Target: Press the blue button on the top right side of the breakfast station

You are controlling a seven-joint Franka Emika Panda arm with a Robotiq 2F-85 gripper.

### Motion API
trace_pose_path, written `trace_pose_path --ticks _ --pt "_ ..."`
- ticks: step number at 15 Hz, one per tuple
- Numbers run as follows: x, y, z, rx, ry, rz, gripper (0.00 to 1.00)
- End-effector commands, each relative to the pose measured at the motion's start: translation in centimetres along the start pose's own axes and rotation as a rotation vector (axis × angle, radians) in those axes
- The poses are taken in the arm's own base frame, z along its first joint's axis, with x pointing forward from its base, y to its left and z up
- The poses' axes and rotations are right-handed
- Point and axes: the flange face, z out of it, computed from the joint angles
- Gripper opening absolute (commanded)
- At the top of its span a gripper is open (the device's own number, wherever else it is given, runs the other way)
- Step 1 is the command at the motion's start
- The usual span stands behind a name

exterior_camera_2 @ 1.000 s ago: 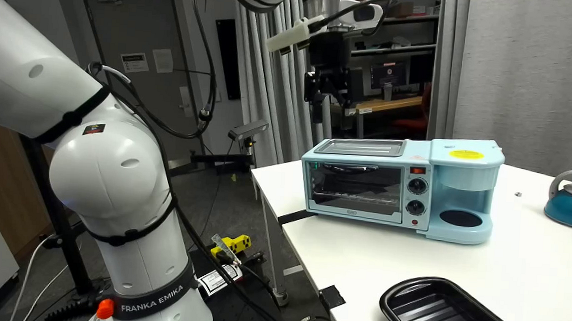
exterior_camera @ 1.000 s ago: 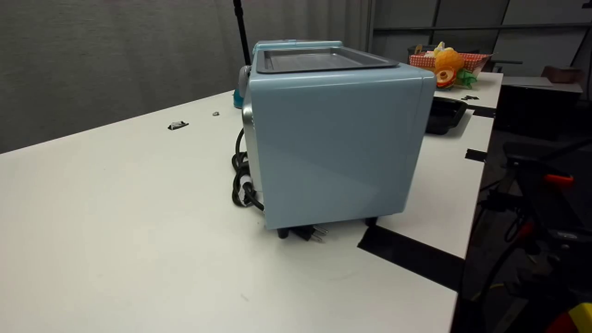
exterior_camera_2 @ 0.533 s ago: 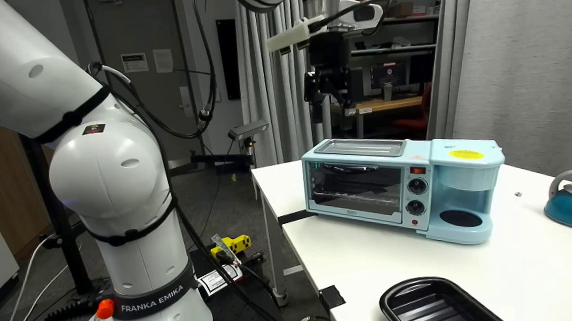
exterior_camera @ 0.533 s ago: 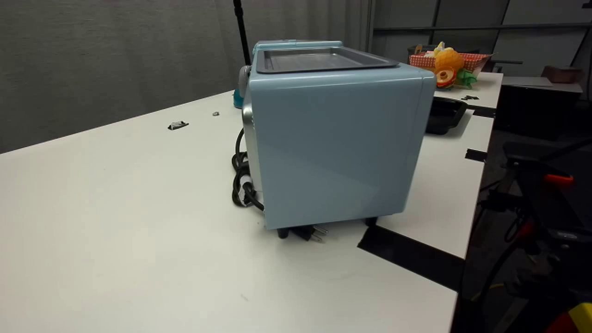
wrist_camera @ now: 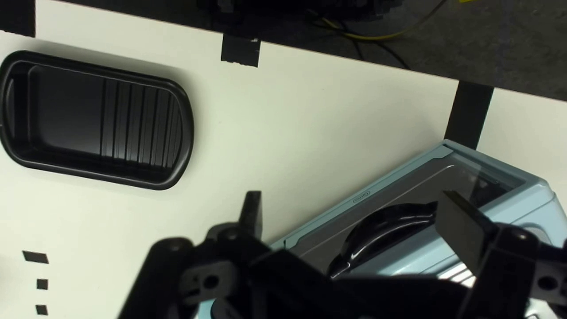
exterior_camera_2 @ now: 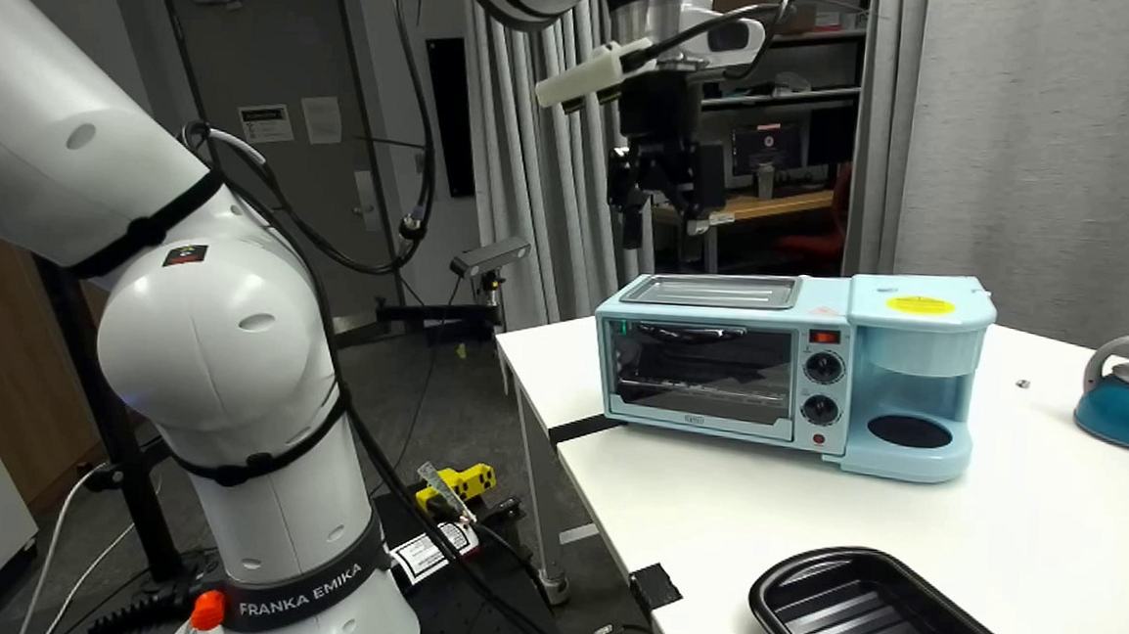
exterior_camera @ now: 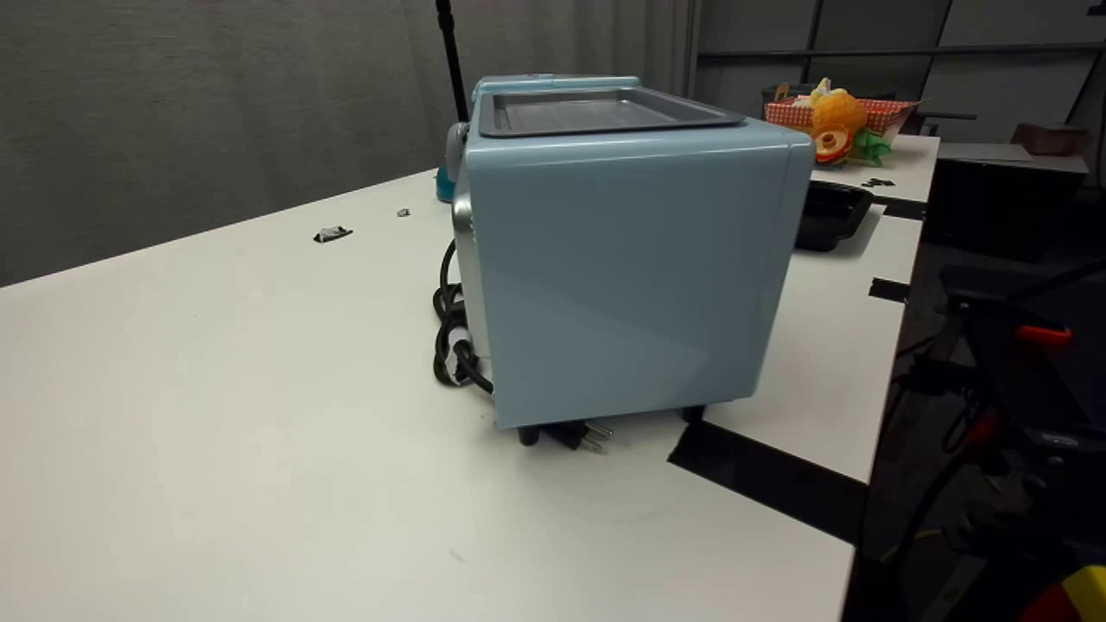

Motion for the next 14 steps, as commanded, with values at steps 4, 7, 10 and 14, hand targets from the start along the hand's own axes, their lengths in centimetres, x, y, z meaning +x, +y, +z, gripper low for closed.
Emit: trace_pose_path --ticks 4,7,10,14 --pt "5.9 0.7 -0.5 -0.001 -0.002 0.026 1.0" --pt "9.0 0.8 -0.5 -0.003 0.008 0.032 1.0" --pt "12.3 0.6 -0.2 -0.007 0.021 0.039 1.0" --pt "16.3 0.3 0.5 -0.008 0.029 0.062 1.0"
